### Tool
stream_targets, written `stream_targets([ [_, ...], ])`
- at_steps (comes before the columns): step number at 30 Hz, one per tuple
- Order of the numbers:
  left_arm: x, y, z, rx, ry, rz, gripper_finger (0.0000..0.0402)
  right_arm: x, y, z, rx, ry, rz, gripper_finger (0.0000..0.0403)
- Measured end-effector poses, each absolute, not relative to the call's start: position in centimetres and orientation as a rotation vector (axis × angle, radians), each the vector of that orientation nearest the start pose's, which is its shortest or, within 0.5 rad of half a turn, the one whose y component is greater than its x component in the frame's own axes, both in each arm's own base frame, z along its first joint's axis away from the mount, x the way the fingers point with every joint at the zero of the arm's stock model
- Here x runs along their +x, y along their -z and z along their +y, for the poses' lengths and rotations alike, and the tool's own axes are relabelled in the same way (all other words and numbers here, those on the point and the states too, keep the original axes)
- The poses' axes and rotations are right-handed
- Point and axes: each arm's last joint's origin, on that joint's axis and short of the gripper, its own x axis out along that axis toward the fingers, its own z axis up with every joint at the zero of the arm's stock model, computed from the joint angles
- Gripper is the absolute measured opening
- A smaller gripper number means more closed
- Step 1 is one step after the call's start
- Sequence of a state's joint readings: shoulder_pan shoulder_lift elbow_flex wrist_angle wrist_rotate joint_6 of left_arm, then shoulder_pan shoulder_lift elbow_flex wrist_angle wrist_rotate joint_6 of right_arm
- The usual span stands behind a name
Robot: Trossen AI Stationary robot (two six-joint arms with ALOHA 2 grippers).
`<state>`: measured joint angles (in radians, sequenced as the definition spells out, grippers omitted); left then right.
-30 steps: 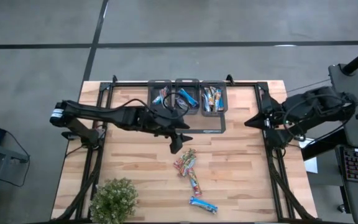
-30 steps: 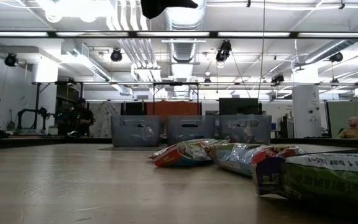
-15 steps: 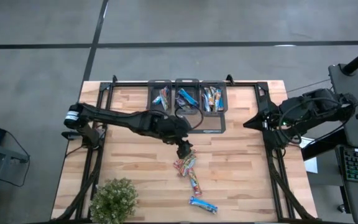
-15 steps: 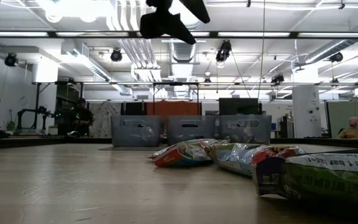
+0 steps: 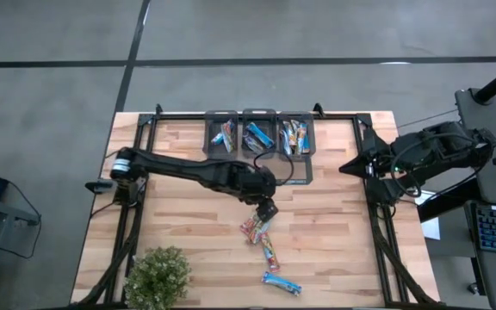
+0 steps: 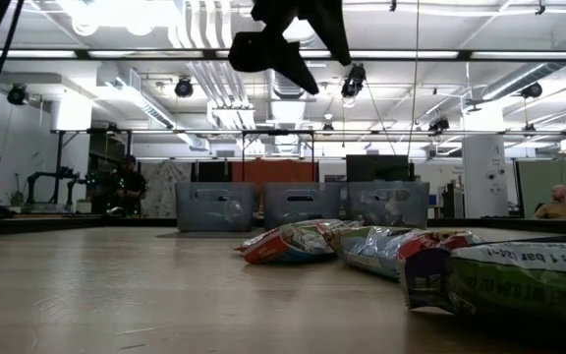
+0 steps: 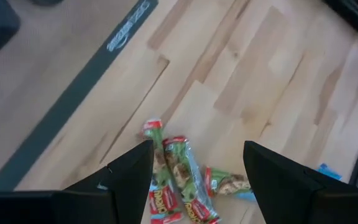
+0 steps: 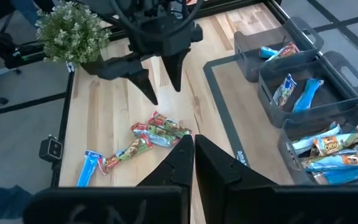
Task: Pick and place Granola Bars by type
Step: Put the red granola bar into the left black bin
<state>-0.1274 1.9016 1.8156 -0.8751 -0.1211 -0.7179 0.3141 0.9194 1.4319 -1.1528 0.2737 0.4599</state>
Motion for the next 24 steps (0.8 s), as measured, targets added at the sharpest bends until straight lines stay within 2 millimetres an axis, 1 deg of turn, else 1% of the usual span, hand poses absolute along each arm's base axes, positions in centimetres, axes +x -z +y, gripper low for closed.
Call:
stream_targets([
  [8, 41.1, -29.3, -5.5, -0.625, -0.417, 0.979, 0.0232, 11.6, -42.8, 2.9, 0.254, 0.12, 0.604, 0.0008],
  [13, 41.4, -28.3, -6.4, -0.699, -0.466, 0.994, 0.0231, 11.6, -42.6, 2.9, 0.25, 0.125, 0.623, 0.0008],
  [24, 42.3, -25.1, -8.4, -0.651, -0.478, 1.072, 0.0229, 11.7, -42.5, 2.9, 0.253, 0.129, 0.627, 0.0008],
])
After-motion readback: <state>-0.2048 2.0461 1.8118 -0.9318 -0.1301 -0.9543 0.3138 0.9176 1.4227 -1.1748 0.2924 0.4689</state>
